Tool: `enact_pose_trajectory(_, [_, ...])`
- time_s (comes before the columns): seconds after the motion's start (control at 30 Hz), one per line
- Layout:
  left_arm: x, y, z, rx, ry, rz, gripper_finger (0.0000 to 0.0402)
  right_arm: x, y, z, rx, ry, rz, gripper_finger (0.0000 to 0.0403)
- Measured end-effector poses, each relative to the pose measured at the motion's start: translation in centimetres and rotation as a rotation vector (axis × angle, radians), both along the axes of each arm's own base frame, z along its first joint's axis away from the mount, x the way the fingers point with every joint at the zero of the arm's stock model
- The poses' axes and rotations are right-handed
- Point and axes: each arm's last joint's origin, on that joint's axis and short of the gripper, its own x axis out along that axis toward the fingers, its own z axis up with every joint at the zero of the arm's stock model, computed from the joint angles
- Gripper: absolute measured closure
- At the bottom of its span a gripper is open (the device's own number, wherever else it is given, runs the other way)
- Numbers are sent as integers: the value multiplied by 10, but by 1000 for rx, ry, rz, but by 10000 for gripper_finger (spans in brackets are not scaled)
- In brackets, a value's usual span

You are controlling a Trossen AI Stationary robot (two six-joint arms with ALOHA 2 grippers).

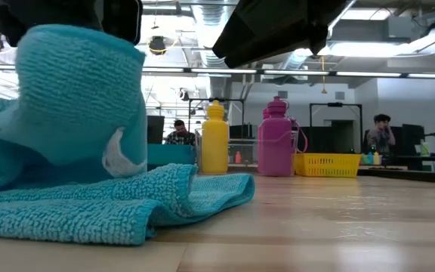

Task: Pick & Place Sports Items
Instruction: Fold the blue towel

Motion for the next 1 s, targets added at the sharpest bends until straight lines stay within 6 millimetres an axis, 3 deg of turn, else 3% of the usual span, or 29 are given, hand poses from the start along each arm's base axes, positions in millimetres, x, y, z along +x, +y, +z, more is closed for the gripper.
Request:
enact_pose_trajectory(0.23, [1, -1, 1, -17, -10, -17, 342, 0, 0, 0, -2, 1, 2, 283])
enact_pose_trajectory(0.7, [11, -1, 19, 51, -271, -136, 148, 0, 0, 0, -11, 5, 8, 283])
enact_pose_trajectory(0.83, [13, 8, 12, 84, -204, -119, 126, 0, 0, 0, -15, 6, 12, 283])
enact_pose_trajectory(1.0, [11, 12, 6, 120, -144, -149, 128, 0, 0, 1, -56, -12, -14, 283])
